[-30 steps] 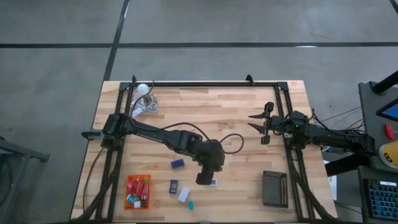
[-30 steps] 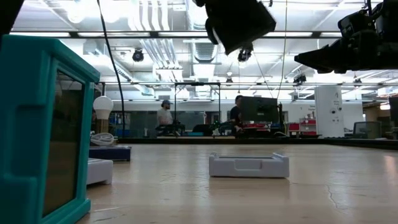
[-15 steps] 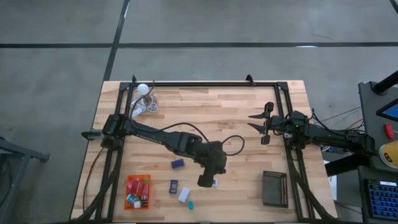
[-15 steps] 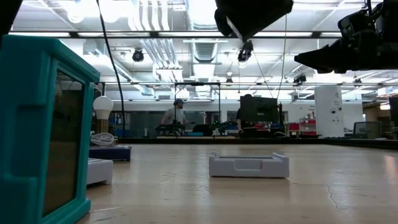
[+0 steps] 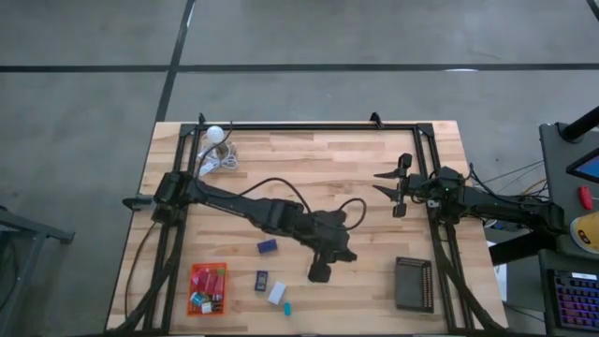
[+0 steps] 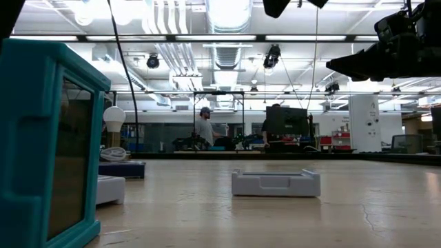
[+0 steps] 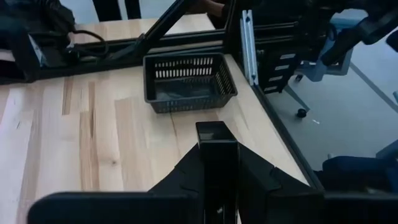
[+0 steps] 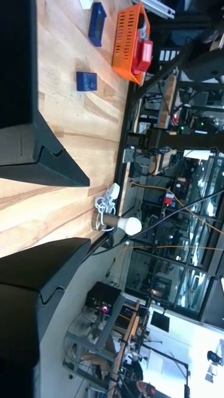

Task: Pick & Place Office items
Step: Put the black digital clock into the black bin

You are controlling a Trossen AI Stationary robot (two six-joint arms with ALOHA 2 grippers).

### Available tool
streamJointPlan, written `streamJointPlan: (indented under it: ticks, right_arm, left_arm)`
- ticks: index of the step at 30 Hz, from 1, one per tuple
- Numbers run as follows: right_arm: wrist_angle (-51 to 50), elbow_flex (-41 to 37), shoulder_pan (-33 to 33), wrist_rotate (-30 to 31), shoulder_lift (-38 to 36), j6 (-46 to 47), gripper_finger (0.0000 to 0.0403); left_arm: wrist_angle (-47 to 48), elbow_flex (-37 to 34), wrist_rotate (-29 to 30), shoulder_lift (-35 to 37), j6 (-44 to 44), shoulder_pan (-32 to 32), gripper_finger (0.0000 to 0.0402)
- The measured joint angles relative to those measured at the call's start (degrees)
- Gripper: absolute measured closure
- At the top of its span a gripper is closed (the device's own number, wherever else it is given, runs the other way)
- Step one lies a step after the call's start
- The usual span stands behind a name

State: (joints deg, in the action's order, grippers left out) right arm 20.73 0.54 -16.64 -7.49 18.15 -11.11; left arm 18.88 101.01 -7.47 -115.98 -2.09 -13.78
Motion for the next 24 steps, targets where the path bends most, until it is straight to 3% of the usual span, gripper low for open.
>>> streamJointPlan:
  ticks: [10,16,24]
  right_arm:
    - [0.00,0.01,0.00,-0.02,0.00,0.00,0.0264]
    - [-0.57,0.00,0.00,0.00,0.00,0.00,0.0264]
    - [-0.71,0.01,0.00,-0.02,0.00,0.00,0.0264]
  left_arm:
    - [-0.23,-0.04,2.13,0.69,0.38,1.00,0.0345]
    - [-2.15,-0.36,4.07,1.16,5.36,1.00,0.0346]
    - [-9.72,-7.21,4.50,2.77,8.88,1.00,0.0346]
